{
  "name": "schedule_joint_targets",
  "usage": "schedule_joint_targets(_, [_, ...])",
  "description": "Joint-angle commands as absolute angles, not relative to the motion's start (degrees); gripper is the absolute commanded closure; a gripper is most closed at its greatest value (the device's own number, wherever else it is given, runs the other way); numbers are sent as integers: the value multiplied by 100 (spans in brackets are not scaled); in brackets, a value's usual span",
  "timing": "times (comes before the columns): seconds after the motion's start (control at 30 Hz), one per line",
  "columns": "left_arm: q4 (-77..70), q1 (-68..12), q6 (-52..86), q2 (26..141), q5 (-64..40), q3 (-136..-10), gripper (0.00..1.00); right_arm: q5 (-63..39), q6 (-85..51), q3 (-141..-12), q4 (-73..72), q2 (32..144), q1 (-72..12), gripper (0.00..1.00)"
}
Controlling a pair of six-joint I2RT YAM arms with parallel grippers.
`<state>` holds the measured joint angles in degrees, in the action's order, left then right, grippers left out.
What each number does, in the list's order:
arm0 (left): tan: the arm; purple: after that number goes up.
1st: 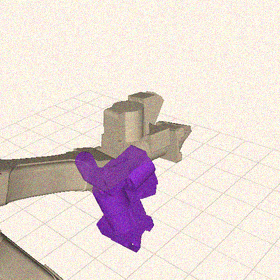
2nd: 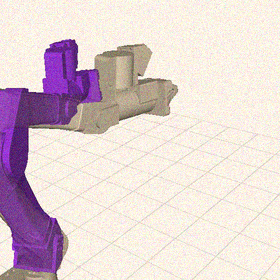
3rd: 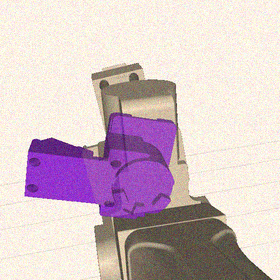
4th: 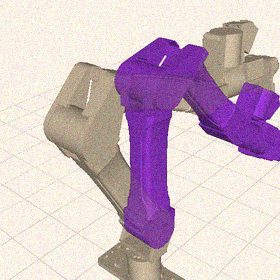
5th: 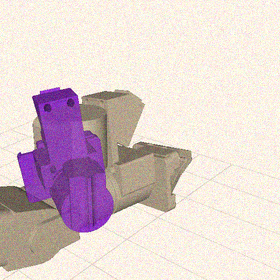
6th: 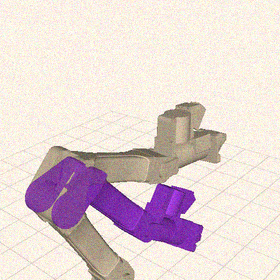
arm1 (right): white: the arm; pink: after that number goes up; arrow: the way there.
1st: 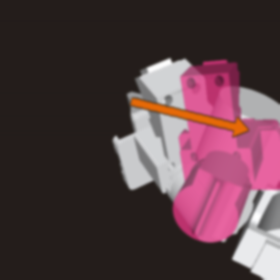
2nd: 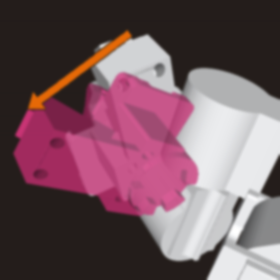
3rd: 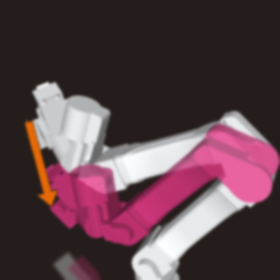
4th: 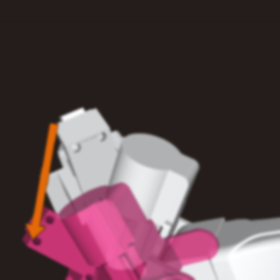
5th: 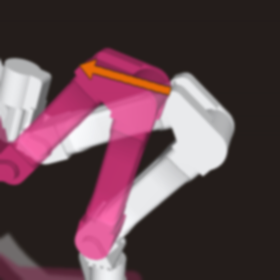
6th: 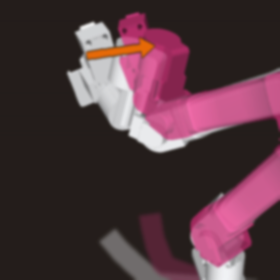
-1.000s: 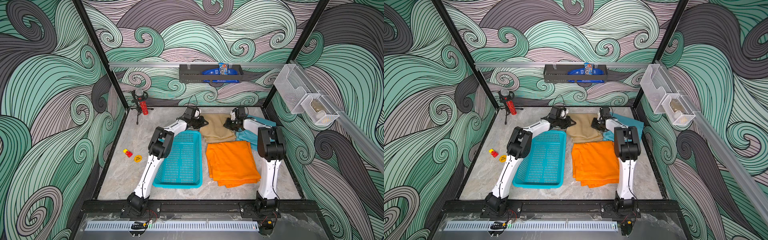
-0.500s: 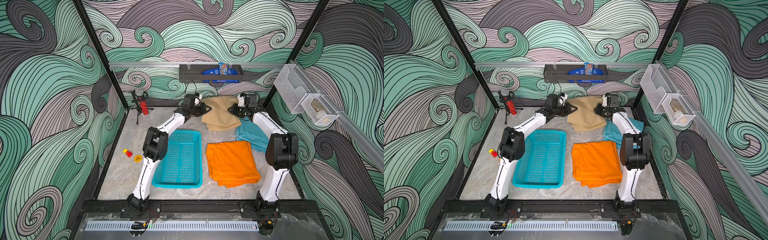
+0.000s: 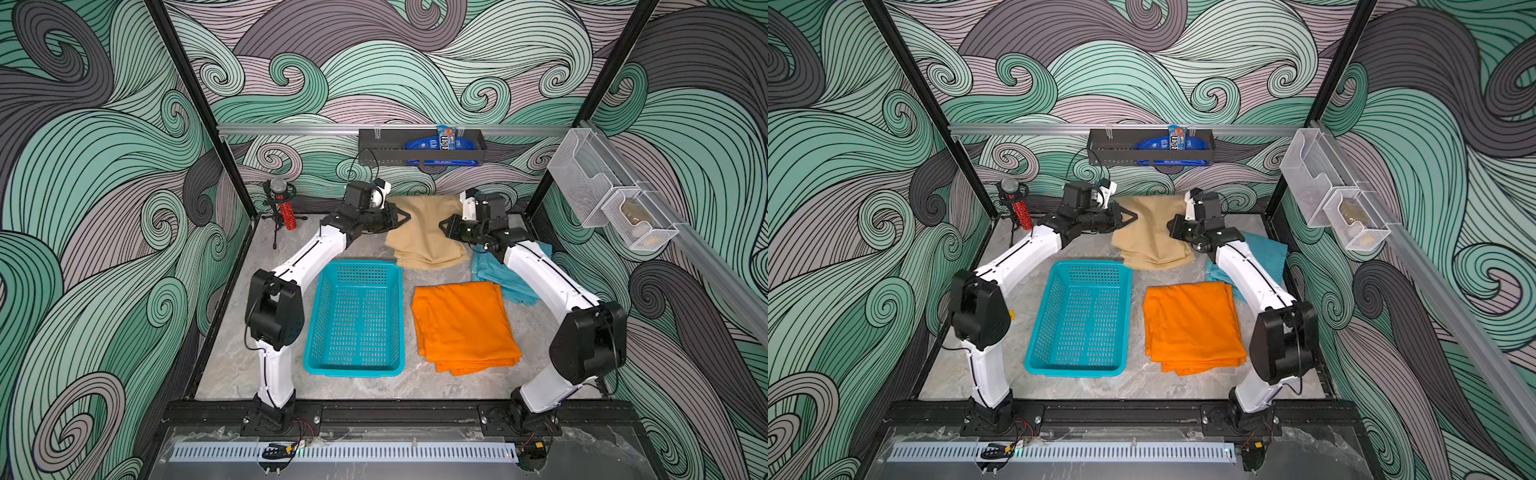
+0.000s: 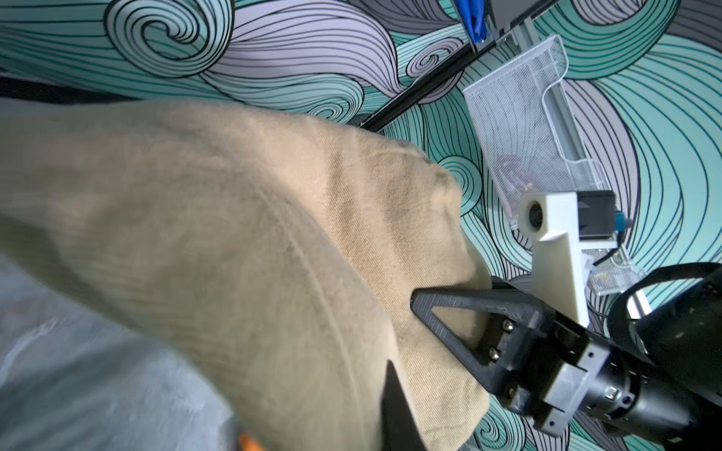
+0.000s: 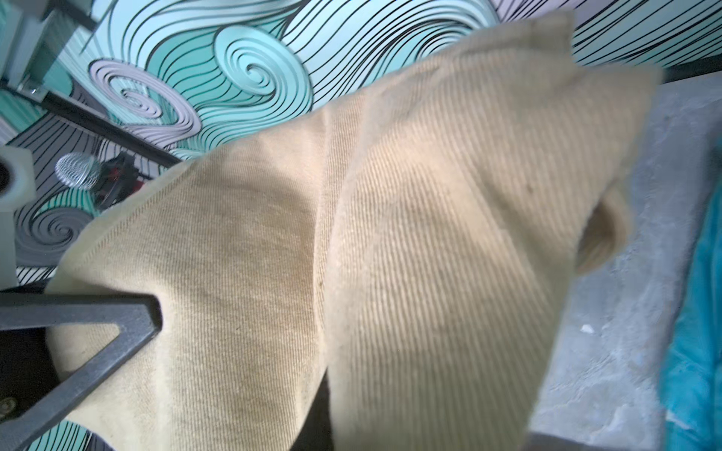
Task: Put the folded long pants in the basket
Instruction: Place the long pant in the basket.
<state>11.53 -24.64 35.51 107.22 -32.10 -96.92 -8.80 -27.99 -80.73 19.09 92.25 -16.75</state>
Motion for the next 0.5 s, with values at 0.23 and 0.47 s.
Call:
schedule_joint_targets(0.23, [1531, -2072, 2653, 7655, -2343, -6766, 100, 578, -3886, -6981, 1552, 8095, -3975, 100])
schedule_joint_targets(0.47, [2257, -1555, 2191, 6565, -1992, -5761, 100, 1631, -4703, -6613, 1147, 8166, -5482, 100])
